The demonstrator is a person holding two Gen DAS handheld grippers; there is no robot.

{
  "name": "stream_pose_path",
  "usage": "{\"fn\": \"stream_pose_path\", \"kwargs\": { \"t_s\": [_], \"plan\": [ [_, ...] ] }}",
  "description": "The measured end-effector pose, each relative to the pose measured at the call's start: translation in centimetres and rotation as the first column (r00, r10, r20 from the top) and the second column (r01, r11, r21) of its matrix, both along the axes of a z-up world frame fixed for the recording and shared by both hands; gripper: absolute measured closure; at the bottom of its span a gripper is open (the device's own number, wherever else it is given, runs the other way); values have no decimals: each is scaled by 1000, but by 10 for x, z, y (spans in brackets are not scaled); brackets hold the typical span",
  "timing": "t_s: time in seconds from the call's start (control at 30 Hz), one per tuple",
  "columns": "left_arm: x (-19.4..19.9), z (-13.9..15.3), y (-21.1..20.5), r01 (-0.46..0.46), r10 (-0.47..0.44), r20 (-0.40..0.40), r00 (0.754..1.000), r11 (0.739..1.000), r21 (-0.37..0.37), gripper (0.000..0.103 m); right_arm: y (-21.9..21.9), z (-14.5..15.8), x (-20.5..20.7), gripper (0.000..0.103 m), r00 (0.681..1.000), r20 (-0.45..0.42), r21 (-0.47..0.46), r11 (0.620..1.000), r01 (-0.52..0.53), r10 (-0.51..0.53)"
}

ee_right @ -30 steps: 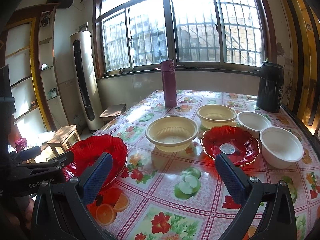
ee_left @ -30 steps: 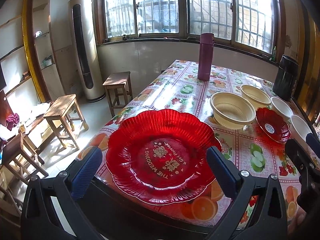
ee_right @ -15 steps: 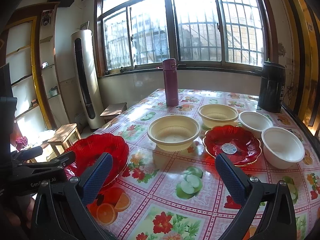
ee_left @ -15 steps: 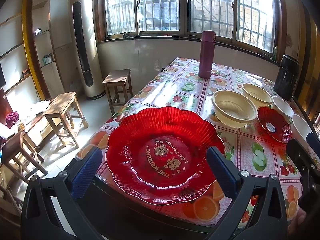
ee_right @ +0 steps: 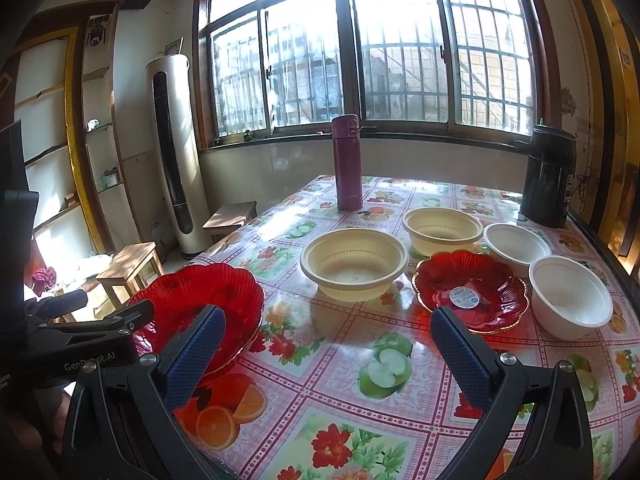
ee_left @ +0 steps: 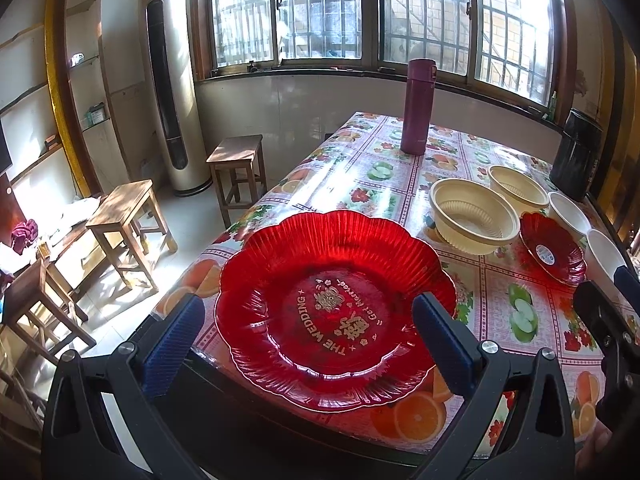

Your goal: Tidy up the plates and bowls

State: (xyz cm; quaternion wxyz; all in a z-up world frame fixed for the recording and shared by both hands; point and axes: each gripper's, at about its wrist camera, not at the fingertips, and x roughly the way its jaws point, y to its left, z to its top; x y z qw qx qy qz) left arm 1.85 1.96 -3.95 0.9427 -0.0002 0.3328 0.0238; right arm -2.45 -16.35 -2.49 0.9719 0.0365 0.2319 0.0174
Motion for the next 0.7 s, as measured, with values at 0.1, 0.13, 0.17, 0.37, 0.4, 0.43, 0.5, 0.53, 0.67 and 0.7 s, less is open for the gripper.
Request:
{"fn": "stream_pose_path", "kwargs": {
  "t_s": [0.1, 0.13, 0.17, 0.37, 0.4, 0.43, 0.5, 0.53, 0.67, 0.7],
  "plan": [
    [0, -1, 1, -1, 1, -2, 1000, 1000, -1, 0, 2, 0, 1, 0, 1000, -2, -3, 1000, -2, 2],
    [0, -1, 2, -2, 2, -4, 1000, 1000, -2, 0, 2, -1, 1, 0, 1000, -4, -5, 1000, -3, 3],
    [1, -2, 2, -2, 2, -6, 1000, 1000, -4, 0, 3, -1, 2, 0, 1000, -5, -6, 1000, -4, 4],
    [3, -4, 8, -7, 7, -13, 1000, 1000, -12, 0, 7, -2, 4, 0, 1000, -8, -12, 1000, -10, 10],
    [3, -4, 9, -9, 9, -13, 1000, 1000, -13, 0, 8, -2, 4, 0, 1000, -9, -13, 1000, -11, 11],
    [3, -5, 9, -10, 10, -14, 1000, 1000, -15, 0, 9, -2, 5, 0, 1000, -9, -15, 1000, -11, 11],
    [3, -6, 12, -10, 9, -16, 1000, 1000, -19, 0, 11, -2, 5, 0, 1000, -11, -18, 1000, -13, 13],
    [4, -6, 12, -10, 10, -18, 1000, 1000, -20, 0, 12, -3, 6, 0, 1000, -12, -18, 1000, -14, 14],
    [6, -9, 16, -14, 13, -26, 1000, 1000, -23, 0, 14, -4, 9, 0, 1000, -19, -19, 1000, -18, 17],
    [6, -10, 16, -14, 14, -29, 999, 1000, -25, 0, 15, -4, 10, 0, 1000, -21, -17, 1000, -19, 18]
  ]
}}
